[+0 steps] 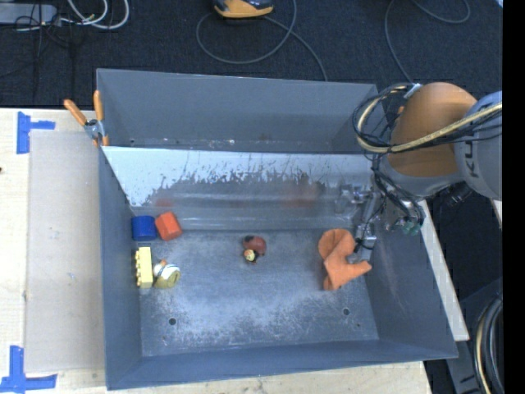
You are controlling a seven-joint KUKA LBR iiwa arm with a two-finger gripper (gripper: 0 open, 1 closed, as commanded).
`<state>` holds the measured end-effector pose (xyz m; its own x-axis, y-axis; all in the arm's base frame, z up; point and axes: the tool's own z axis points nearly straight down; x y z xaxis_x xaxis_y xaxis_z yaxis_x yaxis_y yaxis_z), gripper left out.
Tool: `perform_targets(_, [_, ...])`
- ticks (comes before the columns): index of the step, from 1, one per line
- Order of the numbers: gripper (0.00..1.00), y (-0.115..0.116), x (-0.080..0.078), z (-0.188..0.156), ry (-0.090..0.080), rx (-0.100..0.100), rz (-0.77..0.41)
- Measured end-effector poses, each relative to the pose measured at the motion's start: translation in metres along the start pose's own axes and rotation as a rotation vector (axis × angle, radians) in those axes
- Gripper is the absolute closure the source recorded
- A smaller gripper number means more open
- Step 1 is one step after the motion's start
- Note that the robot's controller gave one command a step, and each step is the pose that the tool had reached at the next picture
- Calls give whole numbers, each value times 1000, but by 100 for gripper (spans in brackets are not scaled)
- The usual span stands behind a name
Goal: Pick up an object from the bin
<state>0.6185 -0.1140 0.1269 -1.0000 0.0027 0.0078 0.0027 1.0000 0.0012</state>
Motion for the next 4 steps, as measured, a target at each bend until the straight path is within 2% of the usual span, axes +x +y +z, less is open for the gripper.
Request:
perform_targets(1, [0,0,-2,-5,-7,1,-3])
perform_targets(2, [0,16,17,31,-9,1,118])
perform_targets(3, [0,25,28,58,1,-1,255])
perform_targets(4, [0,39,66,30,-4,-1,315])
